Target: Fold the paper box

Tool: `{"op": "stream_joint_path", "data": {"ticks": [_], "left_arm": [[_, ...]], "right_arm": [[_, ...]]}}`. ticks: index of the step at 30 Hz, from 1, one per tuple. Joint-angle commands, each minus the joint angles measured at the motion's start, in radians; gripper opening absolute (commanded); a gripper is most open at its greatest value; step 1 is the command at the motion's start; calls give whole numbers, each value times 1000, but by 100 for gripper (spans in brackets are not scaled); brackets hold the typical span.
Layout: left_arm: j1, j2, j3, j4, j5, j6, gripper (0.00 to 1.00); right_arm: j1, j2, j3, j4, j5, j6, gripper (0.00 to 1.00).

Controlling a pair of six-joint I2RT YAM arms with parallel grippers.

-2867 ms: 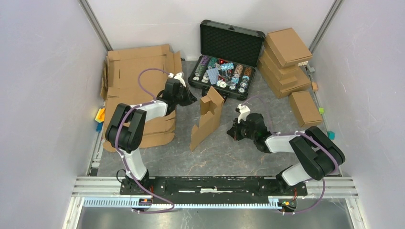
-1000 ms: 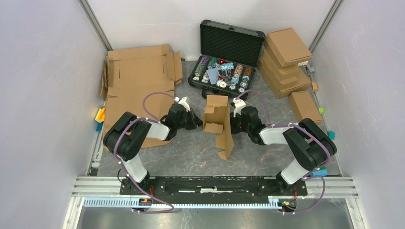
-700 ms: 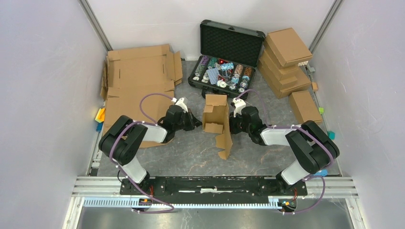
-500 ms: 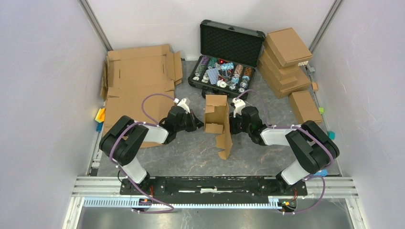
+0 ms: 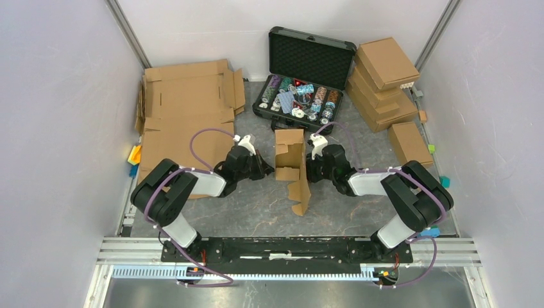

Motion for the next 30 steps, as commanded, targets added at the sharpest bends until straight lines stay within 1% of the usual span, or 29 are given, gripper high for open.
{"op": "stream_joint_path", "data": {"ticks": [1, 4, 5, 8, 9, 11, 12, 13, 16, 20, 21, 24, 28, 30], "left_arm": [[-12, -87, -50, -7, -44, 12, 7], [-14, -132, -99, -24, -60, 17, 12], [-14, -151, -119, -25, -65, 17, 16], [-34, -212, -167, -24, -101, 13, 35], [-49, -225, -178, -24, -114, 13, 43], [-90, -244, -183, -17, -157, 18, 56], [-108, -246, -179, -14, -181, 25, 60], [-126, -243, -174, -5, -190, 37, 63], [-142, -235, -166, 23, -236, 81, 66], [-164, -244, -185, 54, -287, 151, 84], [-164, -245, -187, 53, -304, 153, 86], [-164, -237, -183, 61, -342, 159, 87], [-164, -180, -157, 111, -372, 187, 87], [-167, -146, -158, 180, -390, 212, 85]], "right_arm": [[13, -10, 21, 24, -9, -4, 3], [12, -12, 22, 24, -7, -6, 3], [11, -12, 23, 24, -6, -8, 3], [12, -12, 22, 25, -9, -7, 3], [12, -11, 22, 27, -11, -6, 3], [12, -9, 23, 30, -12, -4, 3], [12, -7, 24, 31, -13, -4, 3], [12, -5, 27, 31, -14, -4, 3], [12, -5, 28, 32, -19, -4, 3], [12, -9, 32, 25, -20, -6, 3], [12, -11, 33, 26, -21, -6, 3], [12, -8, 37, 24, -21, -8, 3], [12, -8, 43, 21, -20, -7, 3], [12, -10, 46, 18, -21, -9, 3]]}}
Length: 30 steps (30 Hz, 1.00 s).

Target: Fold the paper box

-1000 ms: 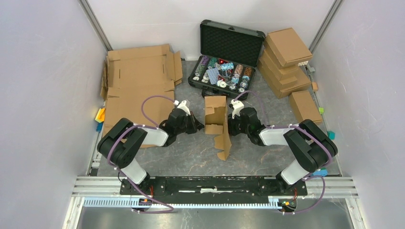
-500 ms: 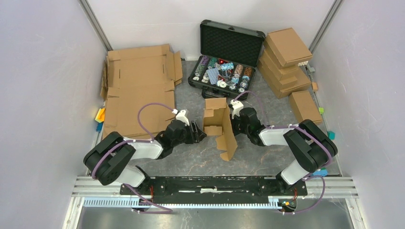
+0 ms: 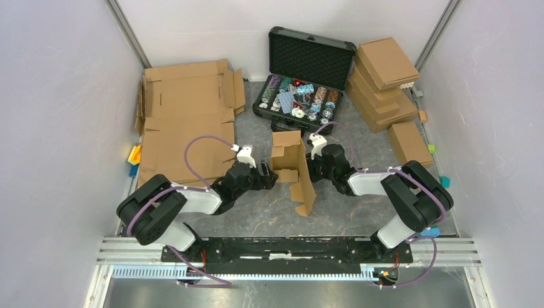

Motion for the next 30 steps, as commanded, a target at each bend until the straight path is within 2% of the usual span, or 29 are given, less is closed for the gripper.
{"op": "stream_joint_path", "data": {"ticks": [1, 9, 16, 20, 23, 30], "left_arm": [[-9, 70, 20, 180, -88, 99, 85], [-89, 158, 16, 316, -213, 211, 87], [-110, 265, 39, 439, -233, 288, 85], [-148, 282, 88, 365, -299, 375, 86], [-162, 289, 121, 275, -359, 385, 85], [-156, 306, 169, 113, -401, 228, 83]], "right_arm": [[5, -10, 42, 21, -16, -9, 3], [5, -12, 45, 17, -15, -11, 3], [5, -10, 43, 18, -16, -10, 3], [5, -13, 46, 17, -15, -12, 3], [5, -13, 46, 16, -16, -12, 3], [5, -14, 45, 20, -21, -12, 3]]}}
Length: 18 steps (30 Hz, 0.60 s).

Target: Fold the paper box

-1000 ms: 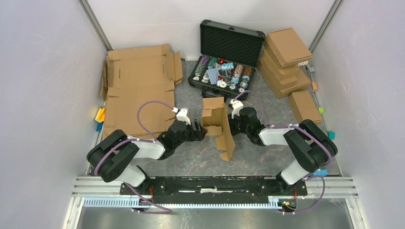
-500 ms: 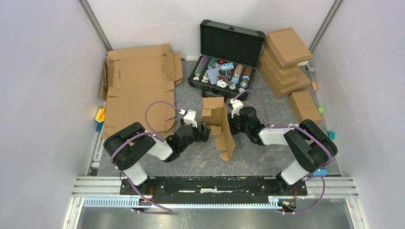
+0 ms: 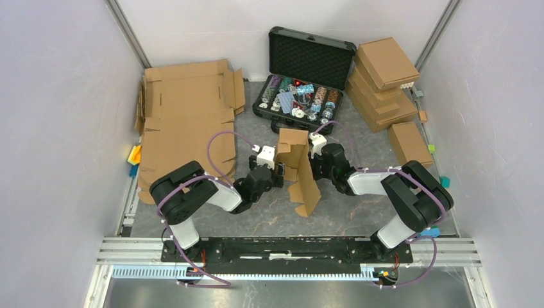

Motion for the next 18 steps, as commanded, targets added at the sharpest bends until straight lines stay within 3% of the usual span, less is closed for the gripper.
{"op": "stream_joint_path", "data": {"ticks": [1, 6, 11, 18], "left_arm": [[4, 19, 43, -110, -43, -100, 83], [24, -12, 20, -120, -10, -166, 86], [62, -48, -47, -18, 80, -171, 87], [69, -60, -25, -115, 124, -198, 88]], "right_arm": [[6, -13, 36, 23, -20, -11, 3], [5, -10, 39, 24, -22, -12, 3], [5, -10, 44, 24, -24, -9, 3], [5, -15, 50, 14, -23, -13, 3]]}}
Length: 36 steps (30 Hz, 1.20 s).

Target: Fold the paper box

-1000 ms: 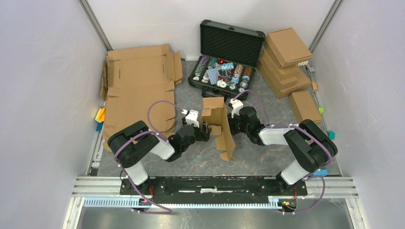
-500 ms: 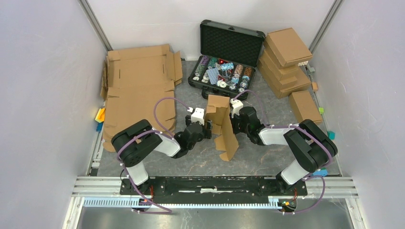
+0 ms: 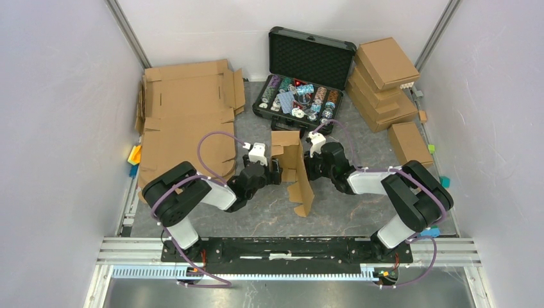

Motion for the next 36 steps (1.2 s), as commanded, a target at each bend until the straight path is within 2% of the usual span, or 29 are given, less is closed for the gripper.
{"op": "stream_joint_path", "data": {"ticks": [1, 8, 14, 19, 24, 27, 31, 36], "left_arm": [[3, -19, 3, -106, 52, -58, 88], [3, 2, 24, -262, 31, -92, 86], [1, 27, 2, -292, 9, -96, 86], [1, 36, -59, -128, 62, -83, 85], [1, 52, -68, -100, 60, -57, 82], [1, 16, -97, -56, 59, -41, 82], [1, -81, -108, -86, 42, -2, 82], [1, -232, -76, -211, 39, 51, 82]], "right_arm": [[5, -16, 37, 12, -6, -14, 3], [5, -22, 46, -2, -3, -21, 3], [5, -21, 53, -10, 4, -27, 3], [5, -16, 63, -14, 2, -25, 3], [5, -26, 69, -27, 4, -32, 3], [5, -28, 68, -30, 7, -33, 3], [5, -30, 69, -30, 3, -33, 3], [5, -35, 73, -29, 1, -32, 3]]}}
